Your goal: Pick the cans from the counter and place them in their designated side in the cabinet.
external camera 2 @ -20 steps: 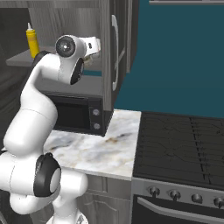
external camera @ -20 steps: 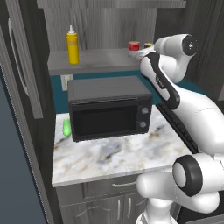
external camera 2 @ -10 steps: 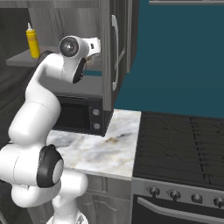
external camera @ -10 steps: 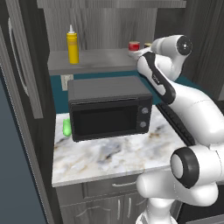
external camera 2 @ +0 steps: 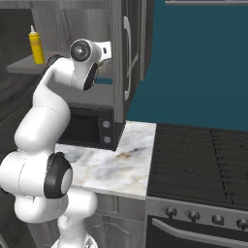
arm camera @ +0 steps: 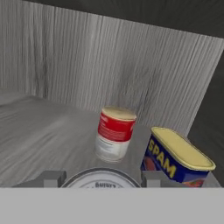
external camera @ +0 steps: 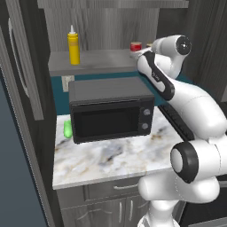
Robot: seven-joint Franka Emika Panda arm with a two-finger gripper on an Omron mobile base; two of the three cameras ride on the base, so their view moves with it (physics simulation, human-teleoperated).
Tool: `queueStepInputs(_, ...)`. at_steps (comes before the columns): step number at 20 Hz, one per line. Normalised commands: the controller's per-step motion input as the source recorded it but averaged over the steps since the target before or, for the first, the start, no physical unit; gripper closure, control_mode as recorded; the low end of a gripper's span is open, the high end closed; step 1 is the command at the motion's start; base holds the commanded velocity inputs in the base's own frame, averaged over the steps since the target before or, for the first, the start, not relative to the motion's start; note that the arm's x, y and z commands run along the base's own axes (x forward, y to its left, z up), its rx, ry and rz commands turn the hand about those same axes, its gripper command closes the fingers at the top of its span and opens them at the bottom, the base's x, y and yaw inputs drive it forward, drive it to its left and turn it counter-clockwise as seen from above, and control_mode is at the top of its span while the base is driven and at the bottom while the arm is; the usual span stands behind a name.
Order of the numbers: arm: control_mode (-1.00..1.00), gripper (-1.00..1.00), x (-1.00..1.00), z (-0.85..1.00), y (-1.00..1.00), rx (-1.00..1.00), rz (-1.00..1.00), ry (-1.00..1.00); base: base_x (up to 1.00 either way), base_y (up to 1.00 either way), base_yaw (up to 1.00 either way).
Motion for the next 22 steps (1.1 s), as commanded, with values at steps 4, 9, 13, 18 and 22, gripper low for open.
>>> queueStepInputs(4,-1.00,1.00,0.24,-0.05,-0.02,0.00,0.00,0.00,0.00,0.00,0.00)
queueStepInputs(9,-1.00,1.00,0.21,-0.11,-0.02,0.00,0.00,0.01,0.00,0.00,0.00)
queueStepInputs(13,-1.00,-1.00,0.10,-0.18,-0.03,0.00,0.00,0.01,0.00,0.00,0.00)
queueStepInputs(18,-1.00,-1.00,0.08,-0.13,-0.12,0.00,0.00,0.00,0.00,0.00,0.00)
queueStepInputs(22,-1.00,-1.00,0.17,-0.12,-0.09,0.00,0.00,0.00,0.00,0.00,0.00)
